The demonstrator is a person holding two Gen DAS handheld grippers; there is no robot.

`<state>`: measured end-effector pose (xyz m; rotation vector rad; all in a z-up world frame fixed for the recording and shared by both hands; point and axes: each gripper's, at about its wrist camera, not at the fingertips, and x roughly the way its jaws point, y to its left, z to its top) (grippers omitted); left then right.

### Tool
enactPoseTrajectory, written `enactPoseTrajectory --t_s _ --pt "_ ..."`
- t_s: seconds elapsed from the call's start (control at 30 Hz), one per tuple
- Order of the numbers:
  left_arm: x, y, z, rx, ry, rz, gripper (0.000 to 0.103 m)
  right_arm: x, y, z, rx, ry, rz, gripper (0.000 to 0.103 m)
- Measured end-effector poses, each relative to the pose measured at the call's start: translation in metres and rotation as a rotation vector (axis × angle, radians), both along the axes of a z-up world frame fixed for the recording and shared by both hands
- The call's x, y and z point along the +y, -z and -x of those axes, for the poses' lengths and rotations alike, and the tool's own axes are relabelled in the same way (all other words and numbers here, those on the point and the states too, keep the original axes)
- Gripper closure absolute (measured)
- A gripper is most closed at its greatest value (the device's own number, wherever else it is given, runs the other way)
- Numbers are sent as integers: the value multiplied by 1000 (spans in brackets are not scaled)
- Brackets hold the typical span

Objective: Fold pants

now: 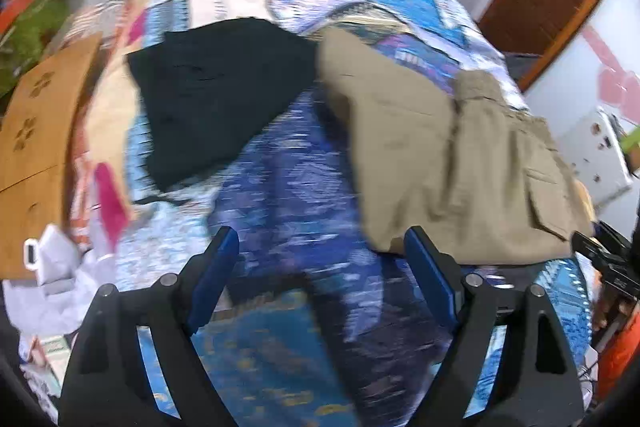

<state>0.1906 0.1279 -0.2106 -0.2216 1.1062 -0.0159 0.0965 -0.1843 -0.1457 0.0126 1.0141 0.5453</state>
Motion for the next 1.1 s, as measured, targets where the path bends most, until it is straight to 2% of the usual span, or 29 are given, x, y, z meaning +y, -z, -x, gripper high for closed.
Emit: enactPoseTrajectory --t_s 0.13,0.23,0.33,0.43,0.57,0.73,1.1 --pt "-10 19 -11 47 8 -77 16 0 0 0 -2 -1 5 42" --pt "7 21 -9 52 -49 -77 16 -1 -1 1 -6 -6 10 42" --pt "21 22 -3 65 -104 -150 18 -1 0 0 -5 -6 8 42" --pt "34 18 3 69 -121 -128 20 -1 0 0 -2 -1 3 42" --pt "39 0 8 13 -130 -105 20 -3 -4 -2 -4 12 11 40" --pt "31 -17 -7 -39 -105 -36 20 -10 -5 -11 -29 51 94 40" --pt "-2 3 -53 5 -21 108 20 -38 -3 -46 55 168 21 39"
